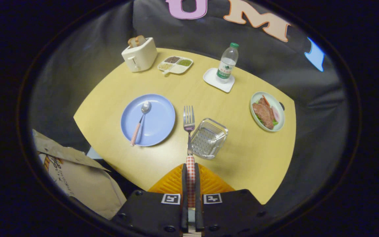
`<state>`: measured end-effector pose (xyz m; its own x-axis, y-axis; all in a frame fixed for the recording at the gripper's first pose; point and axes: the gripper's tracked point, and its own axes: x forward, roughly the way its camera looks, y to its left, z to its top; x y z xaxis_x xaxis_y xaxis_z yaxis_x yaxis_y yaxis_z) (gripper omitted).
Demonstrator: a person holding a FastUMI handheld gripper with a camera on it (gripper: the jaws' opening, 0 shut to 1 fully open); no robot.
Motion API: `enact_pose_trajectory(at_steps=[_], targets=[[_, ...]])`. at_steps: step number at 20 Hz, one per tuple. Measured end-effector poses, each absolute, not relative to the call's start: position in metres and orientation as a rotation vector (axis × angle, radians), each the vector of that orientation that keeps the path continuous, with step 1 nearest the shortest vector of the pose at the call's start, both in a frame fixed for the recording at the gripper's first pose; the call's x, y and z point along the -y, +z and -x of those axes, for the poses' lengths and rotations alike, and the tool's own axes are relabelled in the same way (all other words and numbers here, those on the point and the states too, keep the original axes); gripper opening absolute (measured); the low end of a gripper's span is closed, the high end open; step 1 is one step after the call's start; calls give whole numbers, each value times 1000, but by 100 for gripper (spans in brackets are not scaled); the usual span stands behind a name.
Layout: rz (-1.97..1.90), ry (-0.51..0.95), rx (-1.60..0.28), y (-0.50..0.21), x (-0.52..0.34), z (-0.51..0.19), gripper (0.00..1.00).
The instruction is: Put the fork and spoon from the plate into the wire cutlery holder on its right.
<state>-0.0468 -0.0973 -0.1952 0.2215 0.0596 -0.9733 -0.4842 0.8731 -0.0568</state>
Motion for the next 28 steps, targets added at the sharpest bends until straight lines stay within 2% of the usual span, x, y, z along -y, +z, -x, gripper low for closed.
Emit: enact_pose_trajectory(at_steps=[12,28], targets=[[493,391,-1542,-226,140,40,11],[540,420,-1768,-273,125,19,11]])
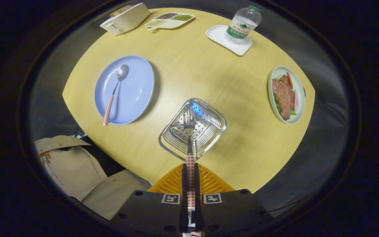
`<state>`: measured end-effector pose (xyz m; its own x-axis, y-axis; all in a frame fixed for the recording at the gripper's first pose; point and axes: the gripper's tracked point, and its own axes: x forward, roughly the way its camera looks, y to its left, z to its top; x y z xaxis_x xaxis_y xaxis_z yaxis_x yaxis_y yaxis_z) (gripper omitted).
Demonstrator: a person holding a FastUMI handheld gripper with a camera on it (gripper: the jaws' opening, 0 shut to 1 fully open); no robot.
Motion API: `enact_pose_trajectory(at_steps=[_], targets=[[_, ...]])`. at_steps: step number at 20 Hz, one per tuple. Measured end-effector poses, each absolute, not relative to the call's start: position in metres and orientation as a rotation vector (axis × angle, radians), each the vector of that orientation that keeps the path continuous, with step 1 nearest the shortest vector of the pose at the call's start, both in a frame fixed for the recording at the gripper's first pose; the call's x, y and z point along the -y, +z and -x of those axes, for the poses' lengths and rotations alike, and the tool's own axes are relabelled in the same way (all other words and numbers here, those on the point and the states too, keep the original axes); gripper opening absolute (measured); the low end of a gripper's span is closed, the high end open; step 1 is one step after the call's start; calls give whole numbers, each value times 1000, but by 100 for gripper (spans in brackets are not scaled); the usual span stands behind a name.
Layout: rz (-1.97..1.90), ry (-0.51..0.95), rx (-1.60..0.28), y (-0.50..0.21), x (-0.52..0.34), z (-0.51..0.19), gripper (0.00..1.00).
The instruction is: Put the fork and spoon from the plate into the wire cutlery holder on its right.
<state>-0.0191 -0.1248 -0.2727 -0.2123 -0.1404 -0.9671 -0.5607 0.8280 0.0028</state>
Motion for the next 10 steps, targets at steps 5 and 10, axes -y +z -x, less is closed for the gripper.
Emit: enact_pose_trajectory(at_steps=[5,10], targets=[[548,416,-1791,-274,128,21,11],[566,426,-1797,-274,128,25,11]])
